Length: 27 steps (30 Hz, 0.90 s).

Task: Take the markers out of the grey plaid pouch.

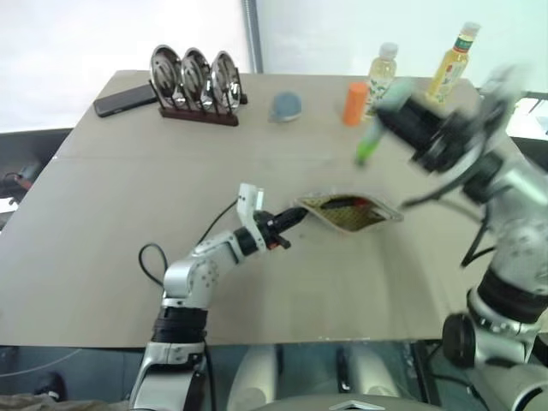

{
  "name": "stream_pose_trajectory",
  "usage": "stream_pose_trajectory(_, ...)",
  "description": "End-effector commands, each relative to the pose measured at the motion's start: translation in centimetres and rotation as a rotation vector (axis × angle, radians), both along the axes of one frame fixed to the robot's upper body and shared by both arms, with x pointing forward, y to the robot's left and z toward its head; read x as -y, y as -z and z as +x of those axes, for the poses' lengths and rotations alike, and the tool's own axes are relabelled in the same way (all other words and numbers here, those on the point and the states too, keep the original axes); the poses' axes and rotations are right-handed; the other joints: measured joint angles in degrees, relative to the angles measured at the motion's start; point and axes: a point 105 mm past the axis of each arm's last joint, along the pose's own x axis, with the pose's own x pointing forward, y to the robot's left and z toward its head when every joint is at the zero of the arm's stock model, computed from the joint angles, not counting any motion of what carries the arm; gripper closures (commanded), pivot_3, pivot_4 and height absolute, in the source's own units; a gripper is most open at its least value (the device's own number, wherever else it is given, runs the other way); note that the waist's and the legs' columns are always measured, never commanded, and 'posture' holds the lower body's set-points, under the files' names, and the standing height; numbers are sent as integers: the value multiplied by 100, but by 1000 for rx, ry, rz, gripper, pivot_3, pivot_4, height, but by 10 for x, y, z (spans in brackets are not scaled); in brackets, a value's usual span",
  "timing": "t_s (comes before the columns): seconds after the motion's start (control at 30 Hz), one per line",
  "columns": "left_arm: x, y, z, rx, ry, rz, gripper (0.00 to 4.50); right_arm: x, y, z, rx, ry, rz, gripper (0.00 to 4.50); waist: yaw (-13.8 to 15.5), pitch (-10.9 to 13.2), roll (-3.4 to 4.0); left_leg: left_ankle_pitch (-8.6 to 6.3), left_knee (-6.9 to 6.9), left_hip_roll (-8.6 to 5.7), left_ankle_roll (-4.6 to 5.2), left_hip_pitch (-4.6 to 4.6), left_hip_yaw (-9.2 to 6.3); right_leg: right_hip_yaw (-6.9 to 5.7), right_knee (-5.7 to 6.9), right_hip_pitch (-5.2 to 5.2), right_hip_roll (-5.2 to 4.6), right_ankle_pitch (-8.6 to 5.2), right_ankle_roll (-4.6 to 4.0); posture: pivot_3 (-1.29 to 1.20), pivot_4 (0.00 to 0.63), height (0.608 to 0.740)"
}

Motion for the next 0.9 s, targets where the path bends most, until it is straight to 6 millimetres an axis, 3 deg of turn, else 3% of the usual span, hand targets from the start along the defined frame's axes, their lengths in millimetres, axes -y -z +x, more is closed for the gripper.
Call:
stream_pose_trajectory(0.03,-15,-11,-2,70,-21,54,4500,44,1,8,-110,198,-104,3569,25,1,0,0,-1,-1,0,-3,2,0,-3,0,-2,0,0,0,150,740)
stream_pose_trajectory(0.1,-20,-13,-3,75,-22,62,4500,59,25,13,-238,308,-315,3569,39,2,2,-2,-13,-14,3,-13,15,3,-16,-5,-23,0,0,0,150,740)
stream_pose_trajectory(0.2,-26,-17,-4,88,-19,74,4500,77,71,23,-437,331,-534,3569,-15,2,3,-5,-35,-19,9,-11,30,13,-29,-13,-31,-1,1,0,150,740)
stream_pose_trajectory(0.27,-27,-18,-4,93,-19,76,4500,80,89,25,-518,293,-574,3569,-49,2,3,-4,-36,-17,10,-10,30,13,-30,-12,-28,-2,2,0,150,740)
stream_pose_trajectory(0.4,-28,-22,-2,104,-25,67,4500,104,139,46,-677,363,-636,3569,-49,4,4,-4,-27,-14,11,-9,31,17,-26,-12,-19,-2,4,0,150,740)
stream_pose_trajectory(0.47,-26,-23,-4,109,-25,59,4500,112,167,54,-746,383,-683,2555,-41,5,2,-4,-14,-13,11,-11,30,17,-24,-9,-16,-3,5,0,150,740)
stream_pose_trajectory(0.53,-23,-24,-7,109,-19,45,4500,119,179,60,-758,415,-709,1812,-35,7,0,-4,-9,-13,11,-13,30,17,-25,-7,-16,-2,5,0,150,740)
stream_pose_trajectory(0.6,-21,-24,-10,105,-14,39,4500,121,179,61,-707,430,-762,848,-34,15,10,-4,-7,-14,11,-15,31,18,-25,-6,-16,-2,5,0,150,740)
stream_pose_trajectory(0.67,-19,-25,-12,94,-8,23,4500,112,162,57,-616,413,-724,90,-32,17,12,-4,-8,-14,11,-16,30,18,-24,-7,-14,-3,9,0,150,740)
stream_pose_trajectory(0.77,-14,-27,-15,51,8,-25,4500,88,123,34,-435,324,-682,90,-19,20,14,-4,-10,-13,10,-17,18,15,-11,-7,-5,3,41,0,150,740)
stream_pose_trajectory(0.87,-3,-32,-27,-32,106,-108,4500,51,90,-4,-322,173,-612,90,-25,22,13,-4,-12,-9,10,-16,8,10,-9,-4,1,-1,47,0,150,740)
stream_pose_trajectory(0.9,-1,-34,-29,-57,130,-138,4500,41,84,-14,-300,137,-609,465,-25,22,13,-4,-12,-7,10,-17,7,10,-7,-4,2,-1,48,0,150,740)
